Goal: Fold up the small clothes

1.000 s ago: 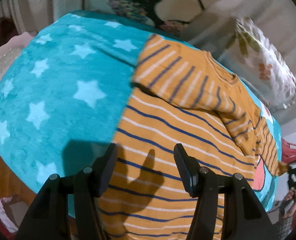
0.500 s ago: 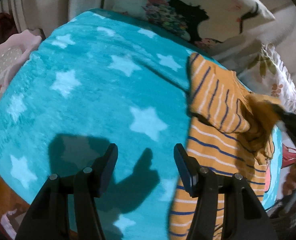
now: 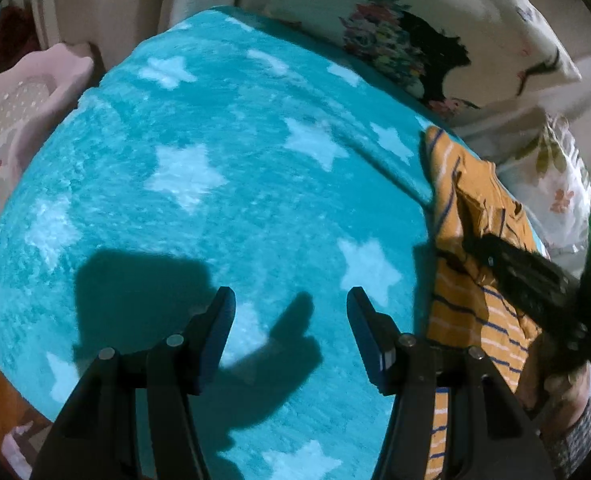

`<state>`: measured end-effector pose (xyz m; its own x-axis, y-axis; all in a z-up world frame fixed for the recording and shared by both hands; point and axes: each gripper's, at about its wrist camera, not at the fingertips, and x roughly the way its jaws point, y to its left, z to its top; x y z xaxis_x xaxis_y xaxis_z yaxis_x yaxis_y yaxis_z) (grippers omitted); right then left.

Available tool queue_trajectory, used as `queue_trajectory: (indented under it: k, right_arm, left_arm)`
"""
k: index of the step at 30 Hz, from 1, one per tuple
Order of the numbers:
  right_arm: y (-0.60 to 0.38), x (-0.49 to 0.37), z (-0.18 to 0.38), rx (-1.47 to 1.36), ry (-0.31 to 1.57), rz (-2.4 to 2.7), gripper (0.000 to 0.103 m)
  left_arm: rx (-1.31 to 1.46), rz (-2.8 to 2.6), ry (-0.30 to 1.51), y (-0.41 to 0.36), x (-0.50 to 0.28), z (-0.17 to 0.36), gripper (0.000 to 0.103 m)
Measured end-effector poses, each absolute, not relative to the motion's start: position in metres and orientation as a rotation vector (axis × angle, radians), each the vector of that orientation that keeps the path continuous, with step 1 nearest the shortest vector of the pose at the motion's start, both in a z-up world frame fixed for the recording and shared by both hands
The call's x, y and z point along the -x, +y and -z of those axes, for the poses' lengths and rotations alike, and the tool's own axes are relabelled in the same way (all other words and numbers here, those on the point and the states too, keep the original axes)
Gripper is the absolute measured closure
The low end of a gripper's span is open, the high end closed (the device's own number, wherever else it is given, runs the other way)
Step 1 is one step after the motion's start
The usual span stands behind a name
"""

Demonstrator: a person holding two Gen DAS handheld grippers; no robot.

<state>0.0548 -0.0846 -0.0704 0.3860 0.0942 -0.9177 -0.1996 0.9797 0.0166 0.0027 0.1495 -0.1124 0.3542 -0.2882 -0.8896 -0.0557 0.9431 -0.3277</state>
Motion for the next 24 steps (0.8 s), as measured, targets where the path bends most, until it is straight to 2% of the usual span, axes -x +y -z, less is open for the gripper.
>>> queue_trajectory:
  k: [7, 14, 20, 24]
  right_arm:
    - [-0.129, -0.018, 0.060, -0.078, 1.211, -0.151, 0.060]
    - [-0.235, 0.064, 0.049, -0.223, 1.246, 0.139, 0.060]
    - [-0.342, 0.154, 0.039, -0.376, 1.204, 0.423, 0.057]
    - [-0.398, 0.203, 0.051, -0.483, 1.173, 0.506, 0.056]
  left_arm:
    - [0.304, 0.222, 1.218, 0.129, -0.010, 0.118, 0.046]
    - [0.219, 0.373, 1.250, 0.068, -0.002, 0.118, 0.042]
    - [0.262, 0.474, 1.334, 0.035, 0.028, 0.133, 0.041]
    - [0.273, 0.486, 1.301, 0.021, 0.053, 0.134, 0.038]
